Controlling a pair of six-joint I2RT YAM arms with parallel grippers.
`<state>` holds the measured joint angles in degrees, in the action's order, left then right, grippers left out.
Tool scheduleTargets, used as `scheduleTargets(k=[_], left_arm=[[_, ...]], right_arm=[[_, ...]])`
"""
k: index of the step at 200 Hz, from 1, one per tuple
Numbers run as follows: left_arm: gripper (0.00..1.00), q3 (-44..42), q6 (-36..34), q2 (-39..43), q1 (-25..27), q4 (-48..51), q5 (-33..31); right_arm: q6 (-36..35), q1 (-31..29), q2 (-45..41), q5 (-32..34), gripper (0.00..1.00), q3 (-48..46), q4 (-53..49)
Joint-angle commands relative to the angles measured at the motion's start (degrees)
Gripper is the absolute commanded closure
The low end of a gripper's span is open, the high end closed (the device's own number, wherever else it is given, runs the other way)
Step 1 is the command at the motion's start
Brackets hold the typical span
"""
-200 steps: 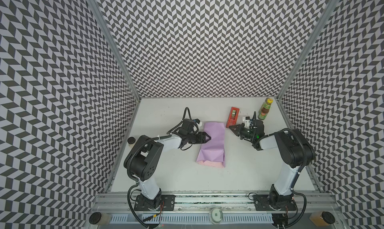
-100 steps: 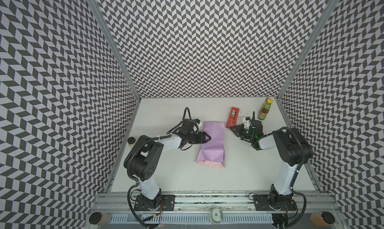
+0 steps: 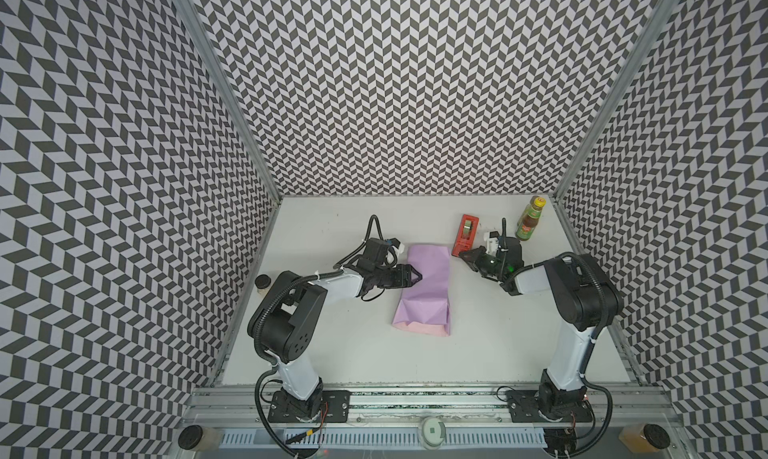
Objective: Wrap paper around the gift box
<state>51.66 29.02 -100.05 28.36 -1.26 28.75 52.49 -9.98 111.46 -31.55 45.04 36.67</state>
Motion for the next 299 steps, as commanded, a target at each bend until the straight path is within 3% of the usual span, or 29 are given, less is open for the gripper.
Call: scheduleTargets(k=[1,107,139,158,188,243,268,299], left_arm=[[0.32,-2.53,-1.67,-3.86,0.62,9.89,-7.92],[0.33,-2.53,-1.53,-3.75,0.56,9.82,-7.75],[0.32,-2.56,-1.46,-3.66,0.51,9.62,-7.66],[0.32,-2.44,-1.51,-3.75,0.55,9.82,-7.66],[0.33,-2.45,-1.47,-3.75,0.49,9.71,-7.66],[0.32,-2.09,-1.45,-4.11,0.46,9.63,-7.31],[0.32,-2.18,-1.39,-4.23,0.38,9.52,-7.31],[0.32,-2.22,-1.25,-4.28,0.36,9.52,-7.39]], right_arm=[[-1.89,-0.31,2.01,4.63,1.0,-1.35,-10.3],[-3.94,-0.4,0.22,13.7,1.0,-2.06,-18.07],[-4.83,-0.39,0.34,13.55,1.0,-2.11,-17.85],[-5.82,-0.48,-2.11,11.2,1.0,-3.53,-14.62],[-10.05,-0.44,-14.96,5.91,1.0,-7.36,-10.67],[-20.05,-1.02,-35.49,-11.31,1.0,-15.87,-9.9],[-14.54,-4.66,-42.28,-8.42,1.0,-21.35,-4.43],[-1.2,-13.38,-43.34,5.19,1.0,-24.3,4.13]])
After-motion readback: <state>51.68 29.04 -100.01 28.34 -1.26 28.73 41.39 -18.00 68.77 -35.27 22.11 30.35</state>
